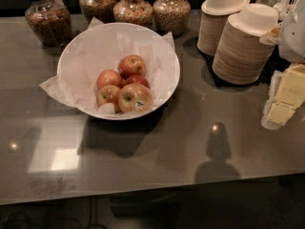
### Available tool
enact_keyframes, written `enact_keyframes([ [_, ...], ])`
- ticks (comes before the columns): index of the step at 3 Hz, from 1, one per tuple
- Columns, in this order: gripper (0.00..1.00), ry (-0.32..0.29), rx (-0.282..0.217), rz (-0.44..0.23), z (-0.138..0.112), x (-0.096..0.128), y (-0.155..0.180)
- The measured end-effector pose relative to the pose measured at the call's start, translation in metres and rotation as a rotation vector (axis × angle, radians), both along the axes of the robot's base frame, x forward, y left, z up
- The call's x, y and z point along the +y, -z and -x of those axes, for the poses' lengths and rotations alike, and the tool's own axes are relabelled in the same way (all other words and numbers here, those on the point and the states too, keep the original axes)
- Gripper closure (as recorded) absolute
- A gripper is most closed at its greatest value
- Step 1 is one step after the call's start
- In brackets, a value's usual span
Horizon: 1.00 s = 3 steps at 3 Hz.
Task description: Pick apple from white bowl
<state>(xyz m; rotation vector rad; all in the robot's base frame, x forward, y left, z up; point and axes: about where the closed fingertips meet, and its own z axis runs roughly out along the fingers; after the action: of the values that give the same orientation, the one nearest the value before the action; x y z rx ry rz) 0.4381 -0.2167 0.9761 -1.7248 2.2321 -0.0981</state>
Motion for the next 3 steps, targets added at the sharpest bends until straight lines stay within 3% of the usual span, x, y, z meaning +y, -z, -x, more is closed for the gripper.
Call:
enact_keyframes([
  [1, 0.00, 0.000, 0.000, 0.000, 0.000, 0.000, 0.000],
  [3, 0.00, -0.044, -0.071, -0.088, -0.023, 0.022, -0.012],
])
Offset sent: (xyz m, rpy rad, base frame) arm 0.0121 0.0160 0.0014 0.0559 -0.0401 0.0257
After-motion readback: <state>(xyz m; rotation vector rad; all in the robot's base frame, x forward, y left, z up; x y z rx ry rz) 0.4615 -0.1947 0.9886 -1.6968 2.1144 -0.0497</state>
